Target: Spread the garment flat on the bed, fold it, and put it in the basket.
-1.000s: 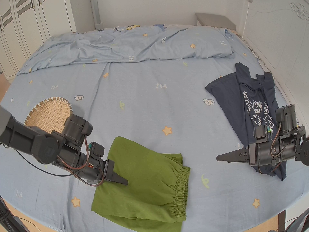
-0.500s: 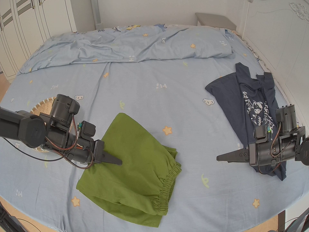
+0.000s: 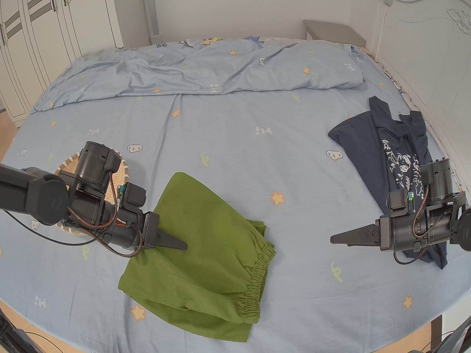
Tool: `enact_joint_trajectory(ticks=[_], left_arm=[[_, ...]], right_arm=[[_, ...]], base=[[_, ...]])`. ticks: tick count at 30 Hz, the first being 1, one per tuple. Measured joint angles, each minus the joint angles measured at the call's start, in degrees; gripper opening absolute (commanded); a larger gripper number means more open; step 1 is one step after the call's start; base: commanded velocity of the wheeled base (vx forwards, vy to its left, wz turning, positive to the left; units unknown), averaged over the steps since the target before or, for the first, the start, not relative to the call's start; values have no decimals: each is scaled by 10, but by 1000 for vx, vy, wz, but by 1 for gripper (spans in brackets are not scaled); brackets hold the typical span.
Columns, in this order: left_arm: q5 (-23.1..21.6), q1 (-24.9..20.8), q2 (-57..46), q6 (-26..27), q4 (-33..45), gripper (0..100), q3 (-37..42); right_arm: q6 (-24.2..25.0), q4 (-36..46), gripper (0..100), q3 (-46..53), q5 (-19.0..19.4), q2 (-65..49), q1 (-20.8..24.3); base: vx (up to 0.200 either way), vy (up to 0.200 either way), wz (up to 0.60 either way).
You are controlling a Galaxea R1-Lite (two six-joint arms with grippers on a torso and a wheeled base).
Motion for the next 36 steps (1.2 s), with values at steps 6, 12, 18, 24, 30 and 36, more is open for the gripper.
enact_joint_trajectory(ticks=[6, 12, 18, 24, 30, 36], left_arm=[[0, -1, 0, 3, 0, 0, 2], [10, -5, -1, 19, -4, 0, 10], [86, -27, -1, 41, -2, 0, -12], [111, -41, -1, 75, 27, 0, -83], [163, -41, -2, 144, 83, 0, -145], [228, -39, -21, 190, 87, 0, -155]], right_arm=[[0, 0, 100, -1, 0, 0, 0], [0, 1, 100, -1, 0, 0, 0], [0, 1, 100, -1, 0, 0, 0], [0, 0, 100, -1, -4, 0, -1], [-2, 0, 100, -3, -6, 0, -7], [-3, 0, 100, -5, -6, 0, -10]], base=[[0, 200, 0], [0, 33, 0], [0, 0, 0], [0, 0, 0], [0, 0, 0], [0, 0, 0]])
